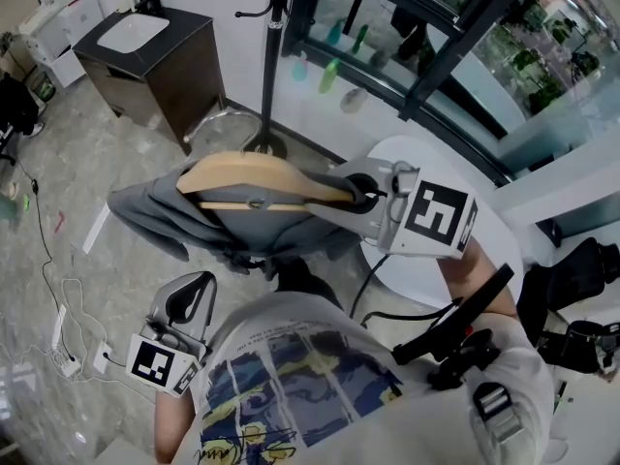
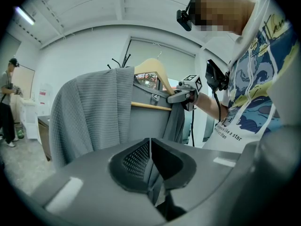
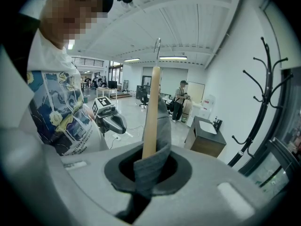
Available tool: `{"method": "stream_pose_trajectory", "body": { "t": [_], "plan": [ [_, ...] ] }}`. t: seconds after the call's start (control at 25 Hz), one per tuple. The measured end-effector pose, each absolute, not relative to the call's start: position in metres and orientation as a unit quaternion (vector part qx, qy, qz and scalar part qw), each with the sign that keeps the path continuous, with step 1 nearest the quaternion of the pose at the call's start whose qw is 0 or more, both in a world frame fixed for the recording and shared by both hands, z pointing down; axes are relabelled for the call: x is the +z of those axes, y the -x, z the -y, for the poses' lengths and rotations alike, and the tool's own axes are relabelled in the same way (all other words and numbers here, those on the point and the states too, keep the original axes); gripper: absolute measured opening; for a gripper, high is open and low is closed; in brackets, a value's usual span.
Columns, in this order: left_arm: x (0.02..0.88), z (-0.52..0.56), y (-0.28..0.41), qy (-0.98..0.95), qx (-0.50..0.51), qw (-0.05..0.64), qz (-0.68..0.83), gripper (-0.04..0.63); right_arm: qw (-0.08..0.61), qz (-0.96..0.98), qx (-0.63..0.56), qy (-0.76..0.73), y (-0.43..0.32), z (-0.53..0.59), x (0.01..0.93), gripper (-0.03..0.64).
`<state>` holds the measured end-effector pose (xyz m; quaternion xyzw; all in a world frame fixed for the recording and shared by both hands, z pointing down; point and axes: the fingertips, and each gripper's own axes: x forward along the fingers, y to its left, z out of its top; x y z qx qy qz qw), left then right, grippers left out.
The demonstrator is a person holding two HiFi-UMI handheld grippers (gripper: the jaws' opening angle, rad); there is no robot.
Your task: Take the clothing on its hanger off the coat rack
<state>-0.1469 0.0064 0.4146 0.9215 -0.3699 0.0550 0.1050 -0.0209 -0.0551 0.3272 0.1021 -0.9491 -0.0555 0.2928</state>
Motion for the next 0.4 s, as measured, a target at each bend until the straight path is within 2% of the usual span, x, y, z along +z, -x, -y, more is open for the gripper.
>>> {"method": "stream_pose_trajectory", "body": {
  "t": [0.4],
  "plan": [
    [0.4183, -0.0047, 0.1397, -0.924, 0.055, 0.105, 0.364, 0.016, 0.29, 0.949, -0.056, -0.108, 0.0157, 0.0586, 0.3301, 0.008]
  ]
}}
